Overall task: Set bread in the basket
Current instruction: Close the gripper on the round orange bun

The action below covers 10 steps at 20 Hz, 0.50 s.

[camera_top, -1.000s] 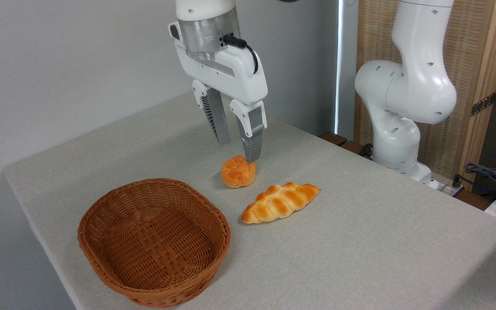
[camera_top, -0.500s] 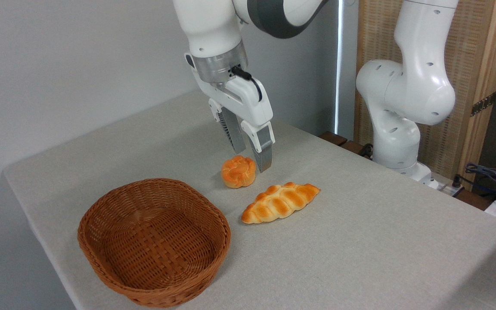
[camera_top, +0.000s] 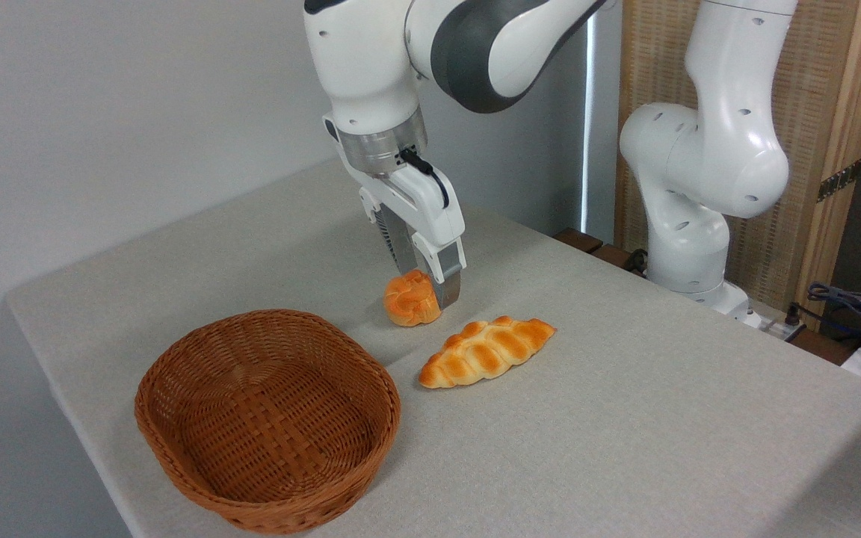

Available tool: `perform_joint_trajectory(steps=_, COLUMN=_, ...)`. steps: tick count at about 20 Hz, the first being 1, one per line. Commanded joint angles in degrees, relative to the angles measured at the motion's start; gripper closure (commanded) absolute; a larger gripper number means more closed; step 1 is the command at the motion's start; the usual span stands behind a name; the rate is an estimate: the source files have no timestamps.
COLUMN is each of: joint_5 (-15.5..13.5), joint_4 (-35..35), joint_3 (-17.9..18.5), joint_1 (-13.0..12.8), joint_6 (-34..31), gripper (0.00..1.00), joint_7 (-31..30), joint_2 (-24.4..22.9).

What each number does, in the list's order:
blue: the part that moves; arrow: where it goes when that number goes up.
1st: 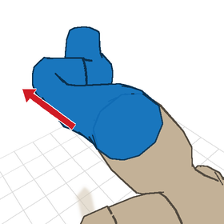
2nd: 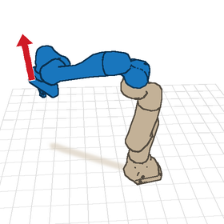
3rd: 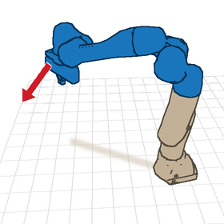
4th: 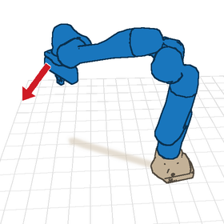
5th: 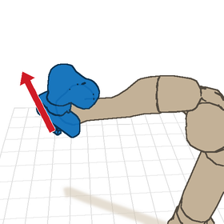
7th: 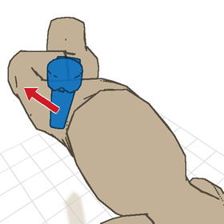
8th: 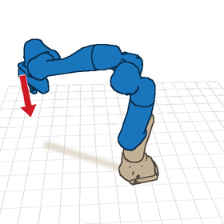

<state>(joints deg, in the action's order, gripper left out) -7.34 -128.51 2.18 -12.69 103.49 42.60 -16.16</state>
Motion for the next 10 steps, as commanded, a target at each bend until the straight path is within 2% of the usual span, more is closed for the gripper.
perform_joint_trajectory(steps=1, joint_5=-1.7, joint_4=-3.4, joint_3=1.1, joint_1=-2.1, joint_6=3.8, gripper=0.0, joint_7=0.2, joint_2=-1.5)
perform_joint_trajectory(steps=4, joint_5=-5.6, joint_4=-4.2, joint_3=1.1, joint_1=-2.7, joint_6=5.0, gripper=0.0, joint_7=0.1, joint_2=-1.2)
perform_joint_trajectory(steps=10, joint_5=-5.8, joint_4=-4.8, joint_3=1.0, joint_1=-3.3, joint_6=4.9, gripper=0.0, joint_7=0.0, joint_2=-0.9)
